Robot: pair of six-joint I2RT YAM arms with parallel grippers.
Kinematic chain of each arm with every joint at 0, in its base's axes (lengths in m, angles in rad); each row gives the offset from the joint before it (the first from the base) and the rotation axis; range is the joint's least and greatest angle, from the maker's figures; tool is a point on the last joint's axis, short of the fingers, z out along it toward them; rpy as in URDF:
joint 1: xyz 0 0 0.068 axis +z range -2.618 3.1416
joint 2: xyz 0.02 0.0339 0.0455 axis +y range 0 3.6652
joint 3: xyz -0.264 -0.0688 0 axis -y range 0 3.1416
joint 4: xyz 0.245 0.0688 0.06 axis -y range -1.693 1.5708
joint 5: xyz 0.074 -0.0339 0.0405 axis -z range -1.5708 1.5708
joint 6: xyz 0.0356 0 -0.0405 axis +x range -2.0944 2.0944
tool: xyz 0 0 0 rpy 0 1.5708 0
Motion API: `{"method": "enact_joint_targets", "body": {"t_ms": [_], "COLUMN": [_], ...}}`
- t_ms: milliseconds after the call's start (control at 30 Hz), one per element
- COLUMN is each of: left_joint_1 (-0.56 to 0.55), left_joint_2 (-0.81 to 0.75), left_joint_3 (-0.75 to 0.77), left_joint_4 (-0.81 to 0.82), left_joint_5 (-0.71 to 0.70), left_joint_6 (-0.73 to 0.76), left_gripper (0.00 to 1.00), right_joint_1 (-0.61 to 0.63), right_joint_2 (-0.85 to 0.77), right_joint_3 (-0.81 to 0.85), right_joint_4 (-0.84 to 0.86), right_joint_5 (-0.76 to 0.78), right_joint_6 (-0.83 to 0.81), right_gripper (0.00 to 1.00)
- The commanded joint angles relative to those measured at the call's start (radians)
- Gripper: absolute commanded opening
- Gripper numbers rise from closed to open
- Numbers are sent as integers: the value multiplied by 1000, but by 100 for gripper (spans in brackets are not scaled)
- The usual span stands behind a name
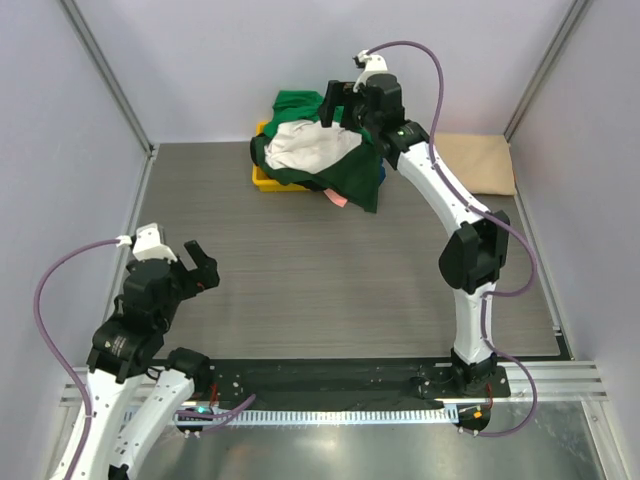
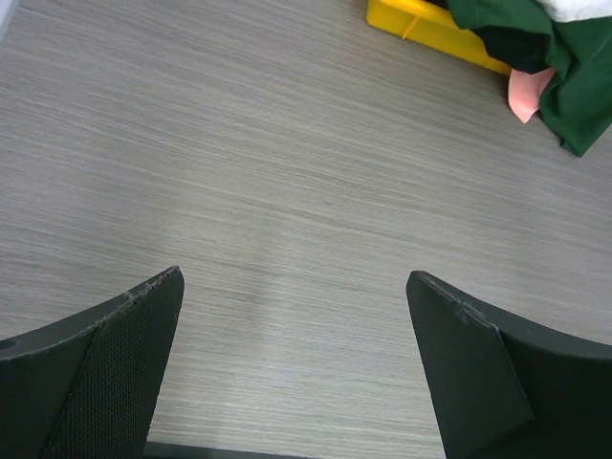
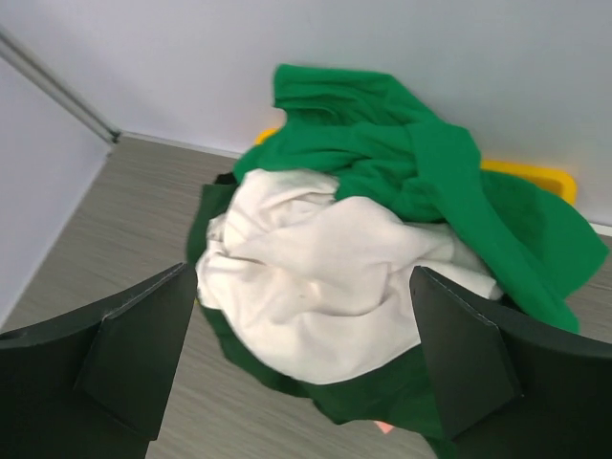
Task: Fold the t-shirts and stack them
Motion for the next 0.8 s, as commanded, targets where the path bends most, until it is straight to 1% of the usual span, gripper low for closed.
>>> {"method": "enact_joint_targets", "body": {"t_ms": [0,200,400,500,633,733,767], "left_joint_1": [5,5,11,20,26,34,34], "left_joint_2": [-30,-11,-74,-90,-67,-71,-73], "left_joint_3": [4,-5,-16,-17,-16,-16,-16], "left_joint_4": [40,51,61,63,64,64,64], "left_joint_5": [2,37,44,48,53,53,51], "left_joint_6": [16,29,32,34,35,35,35], "left_gripper": [100,100,100,100,100,100,100], "right_joint_1": [-19,-42,-69,-83,-100,-114,-112], "right_joint_2": [30,121,233,272,309,335,343], "right_joint_3": [97,212,313,340,353,356,356], "right_joint_4": [4,7,13,18,44,58,59], "right_joint_5": [76,105,96,95,84,52,40], "right_joint_6": [-50,-75,-76,-76,-67,-49,-44], "right_gripper": [100,100,100,100,100,98,96]}}
